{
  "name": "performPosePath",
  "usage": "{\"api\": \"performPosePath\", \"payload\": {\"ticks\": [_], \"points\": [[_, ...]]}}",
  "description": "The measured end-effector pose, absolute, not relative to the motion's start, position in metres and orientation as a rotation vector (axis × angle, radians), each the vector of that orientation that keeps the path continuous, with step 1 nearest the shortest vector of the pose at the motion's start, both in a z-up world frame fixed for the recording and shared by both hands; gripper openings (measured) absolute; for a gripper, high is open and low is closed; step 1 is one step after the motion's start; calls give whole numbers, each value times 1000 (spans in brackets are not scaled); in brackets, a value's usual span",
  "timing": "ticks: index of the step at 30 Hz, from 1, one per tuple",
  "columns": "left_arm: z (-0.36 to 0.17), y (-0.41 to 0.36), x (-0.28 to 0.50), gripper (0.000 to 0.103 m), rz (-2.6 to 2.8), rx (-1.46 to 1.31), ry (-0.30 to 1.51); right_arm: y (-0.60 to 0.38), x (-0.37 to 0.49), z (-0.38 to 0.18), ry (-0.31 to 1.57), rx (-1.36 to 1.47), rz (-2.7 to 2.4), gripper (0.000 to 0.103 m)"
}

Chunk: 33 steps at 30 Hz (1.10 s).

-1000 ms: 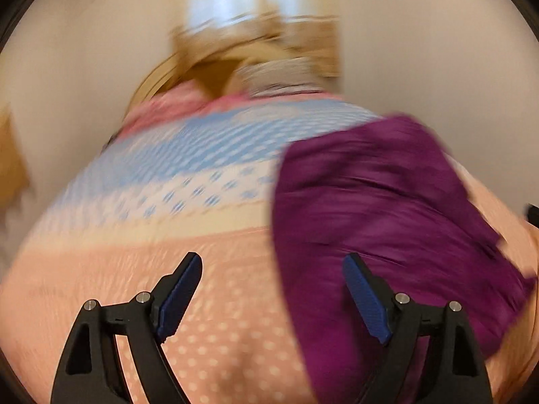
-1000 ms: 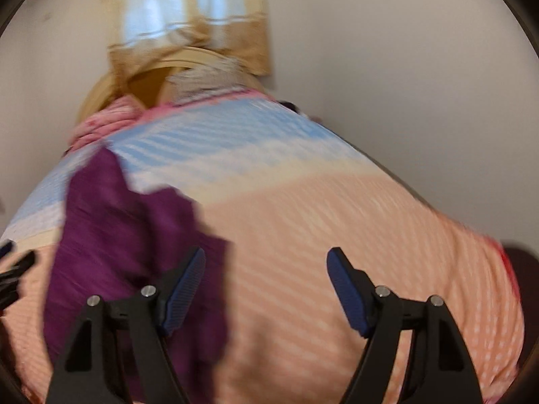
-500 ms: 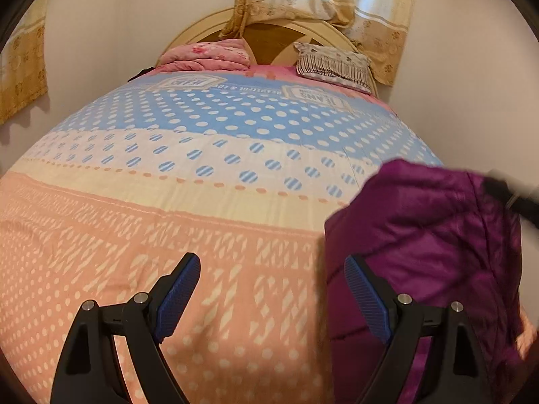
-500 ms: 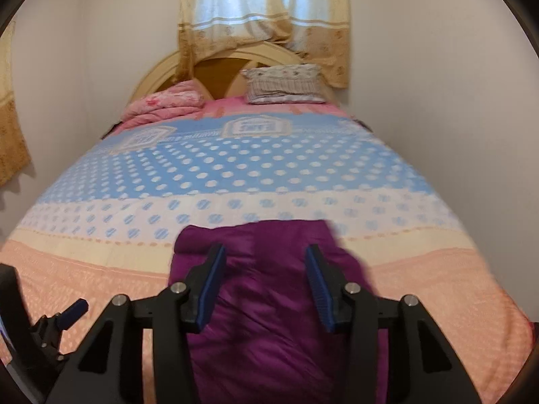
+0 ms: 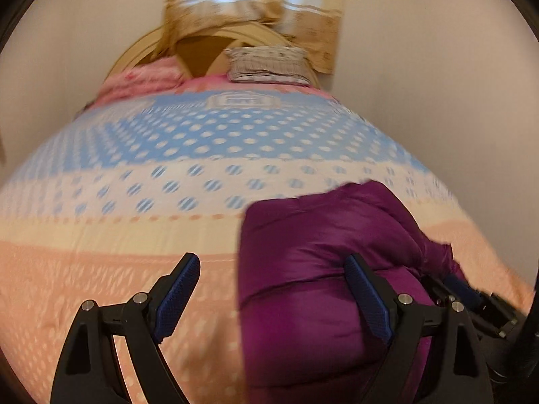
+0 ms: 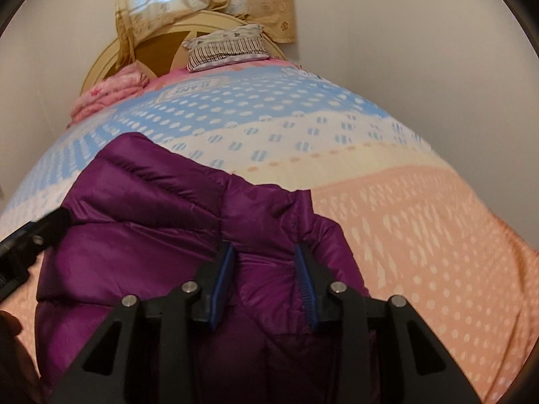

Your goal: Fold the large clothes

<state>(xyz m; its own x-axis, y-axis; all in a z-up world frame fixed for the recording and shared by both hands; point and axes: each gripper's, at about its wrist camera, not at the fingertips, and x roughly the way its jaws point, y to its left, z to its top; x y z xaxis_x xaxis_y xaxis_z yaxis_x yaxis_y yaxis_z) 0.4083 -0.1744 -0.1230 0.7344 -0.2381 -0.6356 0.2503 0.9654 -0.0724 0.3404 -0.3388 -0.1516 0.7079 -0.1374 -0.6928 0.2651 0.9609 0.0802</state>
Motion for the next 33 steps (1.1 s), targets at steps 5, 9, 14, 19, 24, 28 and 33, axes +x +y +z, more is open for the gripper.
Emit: {"api": "performPosePath", "payload": {"ticks": [5, 9, 14, 19, 24, 28, 33], "points": [[-147, -194, 412, 95, -237, 131, 726, -350, 338, -159, 725, 258, -145, 40], [-158, -186, 418, 99, -243, 60, 754, -351, 340, -165, 719, 279, -125, 40], [-168, -189, 424, 101, -245, 30, 781, -358, 343, -172, 728, 318, -106, 40], [-173, -191, 423, 102, -243, 25, 790, -361, 344, -177, 743, 334, -97, 40], [-178, -188, 426, 102, -265, -2, 808, -361, 347, -180, 760, 320, -102, 40], [-183, -186, 431, 102, -283, -29, 832, -358, 349, -181, 775, 296, -119, 40], [-184, -190, 431, 102, -277, -13, 838, -360, 351, -184, 786, 298, -117, 41]]}}
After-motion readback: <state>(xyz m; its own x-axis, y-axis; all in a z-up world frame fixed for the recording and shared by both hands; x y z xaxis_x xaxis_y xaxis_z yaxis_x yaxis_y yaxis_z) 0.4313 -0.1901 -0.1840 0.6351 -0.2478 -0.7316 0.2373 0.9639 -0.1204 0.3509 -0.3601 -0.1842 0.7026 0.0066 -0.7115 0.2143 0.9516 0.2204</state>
